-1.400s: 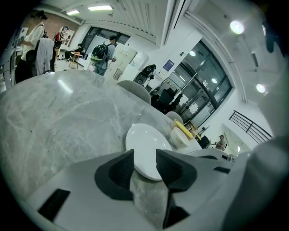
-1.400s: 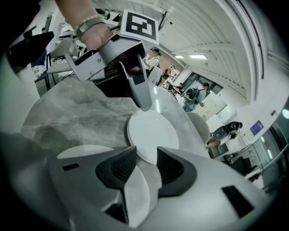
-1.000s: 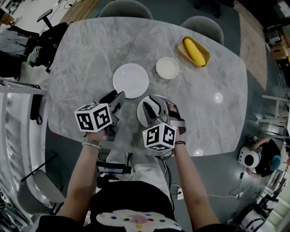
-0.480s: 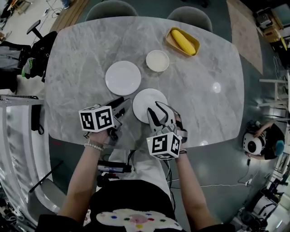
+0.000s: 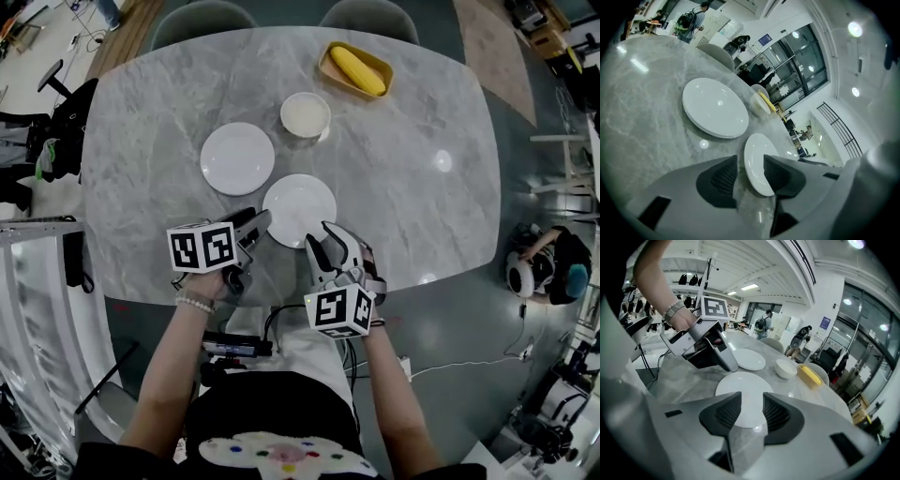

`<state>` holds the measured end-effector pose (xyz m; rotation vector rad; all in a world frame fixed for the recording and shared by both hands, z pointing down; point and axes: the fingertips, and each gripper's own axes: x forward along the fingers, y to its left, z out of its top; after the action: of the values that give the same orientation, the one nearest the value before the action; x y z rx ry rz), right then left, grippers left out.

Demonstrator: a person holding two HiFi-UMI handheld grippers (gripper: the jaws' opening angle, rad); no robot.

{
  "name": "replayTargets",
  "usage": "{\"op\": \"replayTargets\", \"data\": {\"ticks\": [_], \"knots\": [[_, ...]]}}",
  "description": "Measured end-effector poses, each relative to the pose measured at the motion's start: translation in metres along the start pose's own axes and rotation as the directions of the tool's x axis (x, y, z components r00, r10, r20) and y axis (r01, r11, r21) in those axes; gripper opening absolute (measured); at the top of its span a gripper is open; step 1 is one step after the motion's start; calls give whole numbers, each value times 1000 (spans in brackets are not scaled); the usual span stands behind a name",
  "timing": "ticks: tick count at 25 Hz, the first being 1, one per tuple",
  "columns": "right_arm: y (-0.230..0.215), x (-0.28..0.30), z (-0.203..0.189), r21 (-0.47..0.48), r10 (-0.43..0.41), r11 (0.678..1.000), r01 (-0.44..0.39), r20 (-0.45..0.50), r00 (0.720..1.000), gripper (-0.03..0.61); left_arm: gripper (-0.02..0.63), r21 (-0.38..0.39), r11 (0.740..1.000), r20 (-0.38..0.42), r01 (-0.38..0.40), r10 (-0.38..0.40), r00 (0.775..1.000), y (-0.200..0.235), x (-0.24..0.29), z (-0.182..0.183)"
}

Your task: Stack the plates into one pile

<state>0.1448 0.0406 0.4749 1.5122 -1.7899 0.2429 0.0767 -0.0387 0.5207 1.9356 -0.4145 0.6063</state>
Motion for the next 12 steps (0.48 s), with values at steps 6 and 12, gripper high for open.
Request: {"op": "replayTargets", "data": {"ticks": [6,12], "knots": [[3,-6,-13,13,-12,1000,12,-22,1000,147,172,-3,1000,-27,6,-6,1000,-2,8,-6],[4,-8,-20,30,-23,999,24,-31,999,147,172,-8,1000,-29,-1,0,1000,-4,12,-7]]}}
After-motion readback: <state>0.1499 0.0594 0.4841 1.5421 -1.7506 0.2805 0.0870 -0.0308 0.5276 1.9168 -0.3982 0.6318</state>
